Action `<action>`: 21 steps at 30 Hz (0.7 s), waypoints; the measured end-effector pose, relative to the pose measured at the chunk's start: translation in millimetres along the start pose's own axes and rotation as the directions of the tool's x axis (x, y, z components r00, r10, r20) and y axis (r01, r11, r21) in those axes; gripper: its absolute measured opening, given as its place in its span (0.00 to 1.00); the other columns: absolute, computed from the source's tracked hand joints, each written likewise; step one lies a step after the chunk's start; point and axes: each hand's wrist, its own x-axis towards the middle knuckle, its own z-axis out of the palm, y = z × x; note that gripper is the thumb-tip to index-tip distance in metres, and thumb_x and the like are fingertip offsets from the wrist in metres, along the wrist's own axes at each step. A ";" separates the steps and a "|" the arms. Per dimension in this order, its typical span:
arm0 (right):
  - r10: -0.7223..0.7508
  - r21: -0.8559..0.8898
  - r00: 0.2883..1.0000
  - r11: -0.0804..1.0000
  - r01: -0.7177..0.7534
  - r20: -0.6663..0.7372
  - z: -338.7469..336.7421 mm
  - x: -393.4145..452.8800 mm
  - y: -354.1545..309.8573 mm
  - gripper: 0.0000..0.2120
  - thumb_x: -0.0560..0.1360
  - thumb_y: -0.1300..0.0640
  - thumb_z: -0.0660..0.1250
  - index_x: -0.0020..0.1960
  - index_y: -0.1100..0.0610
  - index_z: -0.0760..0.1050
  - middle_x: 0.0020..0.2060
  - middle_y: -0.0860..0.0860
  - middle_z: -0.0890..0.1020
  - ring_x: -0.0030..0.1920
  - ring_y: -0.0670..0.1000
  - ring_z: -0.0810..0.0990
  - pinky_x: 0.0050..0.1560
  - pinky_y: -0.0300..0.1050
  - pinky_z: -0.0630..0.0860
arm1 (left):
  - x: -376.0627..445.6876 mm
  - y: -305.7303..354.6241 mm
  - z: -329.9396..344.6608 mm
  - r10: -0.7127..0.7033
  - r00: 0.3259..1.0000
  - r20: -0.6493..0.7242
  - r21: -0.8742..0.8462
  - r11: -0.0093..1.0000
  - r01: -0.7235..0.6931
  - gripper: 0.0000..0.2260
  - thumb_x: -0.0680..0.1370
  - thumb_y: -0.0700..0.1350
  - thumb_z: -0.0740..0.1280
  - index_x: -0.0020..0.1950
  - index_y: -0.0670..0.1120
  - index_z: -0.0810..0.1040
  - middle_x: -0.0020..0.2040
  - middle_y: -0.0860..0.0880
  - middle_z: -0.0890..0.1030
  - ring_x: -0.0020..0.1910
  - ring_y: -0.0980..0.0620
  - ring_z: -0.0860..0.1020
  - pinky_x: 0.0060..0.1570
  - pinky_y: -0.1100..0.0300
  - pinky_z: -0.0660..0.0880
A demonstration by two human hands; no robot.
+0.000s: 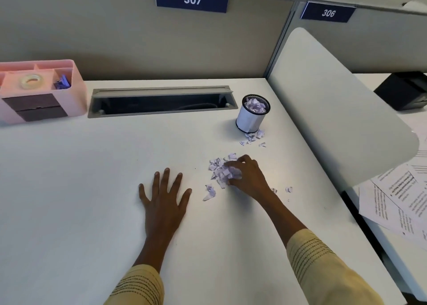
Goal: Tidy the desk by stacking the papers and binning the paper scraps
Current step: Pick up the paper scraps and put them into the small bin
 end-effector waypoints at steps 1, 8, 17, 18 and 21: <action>-0.033 -0.001 0.999 0.999 0.033 -0.005 -0.7 2.2 -1.3 0.18 0.70 0.56 0.73 0.59 0.51 0.78 0.54 0.54 0.74 0.56 0.55 0.72 0.51 0.45 0.71 | 0.0 0.1 -0.6 -0.003 1.000 0.006 0.000 1.000 0.003 0.27 0.78 0.63 0.47 0.72 0.55 0.69 0.75 0.48 0.65 0.74 0.45 0.62 0.70 0.36 0.51; 0.000 0.096 1.000 0.995 0.001 -0.007 -21.6 12.9 4.3 0.07 0.67 0.67 0.71 0.45 0.62 0.83 0.41 0.57 0.83 0.40 0.54 0.79 0.36 0.35 0.70 | -1.3 -0.6 -2.3 -0.008 1.000 0.027 0.008 1.000 0.008 0.29 0.78 0.65 0.42 0.73 0.55 0.67 0.75 0.49 0.64 0.75 0.46 0.61 0.70 0.36 0.50; 0.013 0.443 0.997 0.896 0.020 -0.071 -101.3 52.1 7.5 0.09 0.67 0.73 0.72 0.46 0.66 0.82 0.37 0.58 0.82 0.26 0.45 0.81 0.32 0.35 0.79 | -1.1 -0.8 0.9 -0.035 0.999 0.011 0.028 0.999 0.035 0.27 0.78 0.64 0.47 0.73 0.57 0.67 0.76 0.50 0.63 0.75 0.48 0.61 0.71 0.38 0.51; 0.005 0.438 0.995 0.898 0.041 -0.103 -111.6 61.5 7.9 0.09 0.67 0.73 0.72 0.46 0.67 0.82 0.36 0.57 0.82 0.26 0.45 0.81 0.32 0.36 0.79 | -1.3 -0.4 1.2 -0.035 0.999 0.005 0.027 0.999 0.035 0.27 0.78 0.64 0.47 0.73 0.57 0.67 0.76 0.50 0.64 0.75 0.48 0.61 0.71 0.38 0.51; 0.028 0.422 0.980 0.905 0.058 -0.195 -139.5 96.7 10.5 0.09 0.66 0.73 0.72 0.45 0.66 0.82 0.34 0.56 0.80 0.27 0.49 0.79 0.32 0.38 0.80 | -2.3 1.4 0.3 -0.034 0.999 -0.016 0.024 0.999 0.035 0.26 0.77 0.64 0.49 0.72 0.56 0.69 0.75 0.50 0.65 0.74 0.48 0.63 0.71 0.39 0.51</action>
